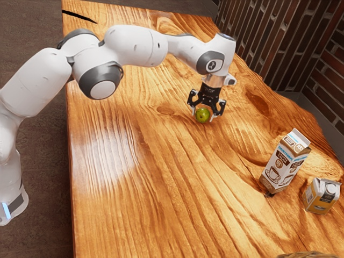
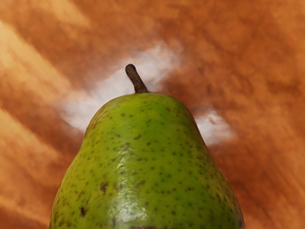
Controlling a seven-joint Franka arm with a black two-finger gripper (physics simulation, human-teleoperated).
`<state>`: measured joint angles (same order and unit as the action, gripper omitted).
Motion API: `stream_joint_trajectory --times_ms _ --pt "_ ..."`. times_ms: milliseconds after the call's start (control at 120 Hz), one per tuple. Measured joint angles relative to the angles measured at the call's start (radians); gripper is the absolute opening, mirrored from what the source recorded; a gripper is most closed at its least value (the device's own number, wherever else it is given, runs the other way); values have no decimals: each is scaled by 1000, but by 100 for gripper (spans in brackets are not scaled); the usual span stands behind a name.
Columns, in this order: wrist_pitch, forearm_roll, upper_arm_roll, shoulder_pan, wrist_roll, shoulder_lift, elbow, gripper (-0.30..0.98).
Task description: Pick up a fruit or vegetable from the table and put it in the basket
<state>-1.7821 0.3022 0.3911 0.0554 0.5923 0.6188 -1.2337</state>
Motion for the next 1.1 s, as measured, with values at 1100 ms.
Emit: stream_joint_trajectory --times_ms 1100 --pt "269 -100 -49 910 83 -425 168 35"
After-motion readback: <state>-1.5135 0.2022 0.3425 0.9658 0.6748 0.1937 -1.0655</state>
